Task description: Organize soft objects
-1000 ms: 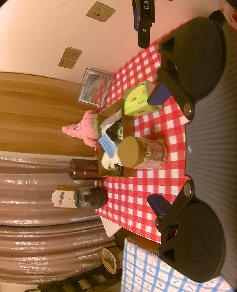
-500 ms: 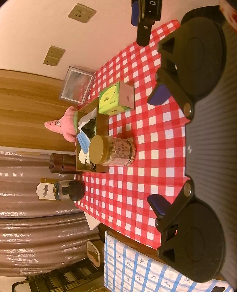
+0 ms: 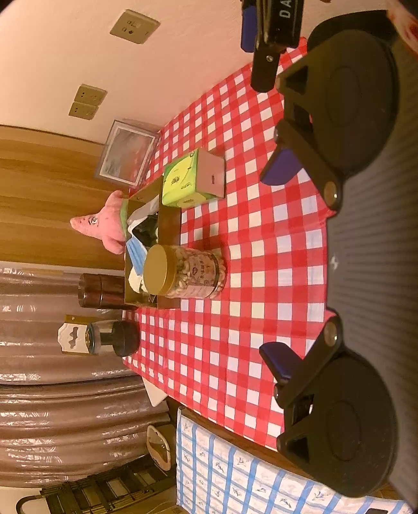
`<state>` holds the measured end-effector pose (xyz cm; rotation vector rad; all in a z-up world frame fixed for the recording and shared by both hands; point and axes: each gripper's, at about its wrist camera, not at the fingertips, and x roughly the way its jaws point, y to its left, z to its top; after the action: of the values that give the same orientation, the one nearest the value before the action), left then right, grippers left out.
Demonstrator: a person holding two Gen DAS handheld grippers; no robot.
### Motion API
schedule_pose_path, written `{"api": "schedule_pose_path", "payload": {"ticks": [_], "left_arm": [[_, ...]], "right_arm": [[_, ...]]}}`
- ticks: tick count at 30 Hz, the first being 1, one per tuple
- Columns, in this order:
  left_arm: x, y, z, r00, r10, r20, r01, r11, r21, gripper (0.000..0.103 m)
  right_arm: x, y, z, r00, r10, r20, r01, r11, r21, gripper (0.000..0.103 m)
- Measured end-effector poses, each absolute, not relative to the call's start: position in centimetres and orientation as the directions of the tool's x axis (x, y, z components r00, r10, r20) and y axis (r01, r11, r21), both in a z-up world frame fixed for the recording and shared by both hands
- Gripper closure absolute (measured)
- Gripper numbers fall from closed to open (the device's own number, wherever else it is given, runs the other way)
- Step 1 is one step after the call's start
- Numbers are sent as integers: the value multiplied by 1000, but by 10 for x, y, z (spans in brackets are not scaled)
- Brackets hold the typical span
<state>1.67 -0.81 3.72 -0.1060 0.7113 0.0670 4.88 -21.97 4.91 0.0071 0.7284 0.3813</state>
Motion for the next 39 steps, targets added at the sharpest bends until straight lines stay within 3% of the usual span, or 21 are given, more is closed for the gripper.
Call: {"api": "schedule_pose_path", "payload": {"ticks": [39], "left_arm": [[17, -12, 40, 760, 24, -649, -91, 993, -69, 0]], "right_arm": [[52, -221, 50, 686, 339, -643, -337, 932, 132, 24]]}}
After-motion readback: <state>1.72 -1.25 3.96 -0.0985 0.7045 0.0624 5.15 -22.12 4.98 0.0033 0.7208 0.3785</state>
